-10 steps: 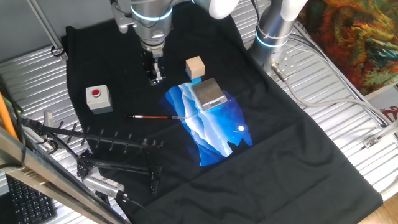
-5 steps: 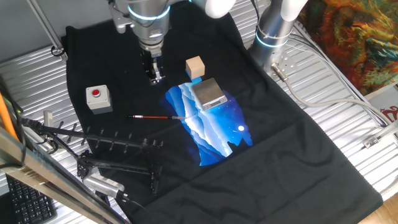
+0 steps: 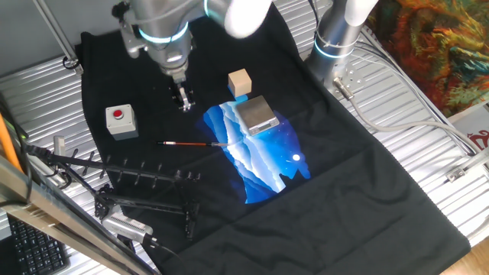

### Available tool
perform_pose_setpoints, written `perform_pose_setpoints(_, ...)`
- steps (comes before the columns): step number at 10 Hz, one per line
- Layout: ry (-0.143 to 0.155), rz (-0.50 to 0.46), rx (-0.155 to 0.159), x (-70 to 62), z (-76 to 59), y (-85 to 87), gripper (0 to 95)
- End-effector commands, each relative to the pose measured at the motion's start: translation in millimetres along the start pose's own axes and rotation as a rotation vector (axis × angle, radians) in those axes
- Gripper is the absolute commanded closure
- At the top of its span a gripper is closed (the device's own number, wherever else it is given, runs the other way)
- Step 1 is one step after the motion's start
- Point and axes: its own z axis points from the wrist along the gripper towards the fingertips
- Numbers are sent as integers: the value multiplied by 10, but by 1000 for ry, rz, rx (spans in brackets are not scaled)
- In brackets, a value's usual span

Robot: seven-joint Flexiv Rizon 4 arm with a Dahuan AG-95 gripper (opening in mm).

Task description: Place the brush on the pen rack

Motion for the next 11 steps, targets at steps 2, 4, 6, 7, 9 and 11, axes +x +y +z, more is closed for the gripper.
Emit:
perform_pose_setpoints(2, -88, 24, -13, 1, 119, 25, 950)
perform_pose_setpoints(4, -98, 33, -15, -21, 207, 21, 950)
perform_pose_setpoints(6, -104, 41, -18, -47, 289, 21, 950)
perform_pose_setpoints(7, -104, 46, -19, -65, 320, 24, 950)
perform_pose_setpoints(9, -104, 64, -21, -128, 388, 39, 950)
perform_pose_setpoints(11, -103, 70, -22, -191, 430, 58, 950)
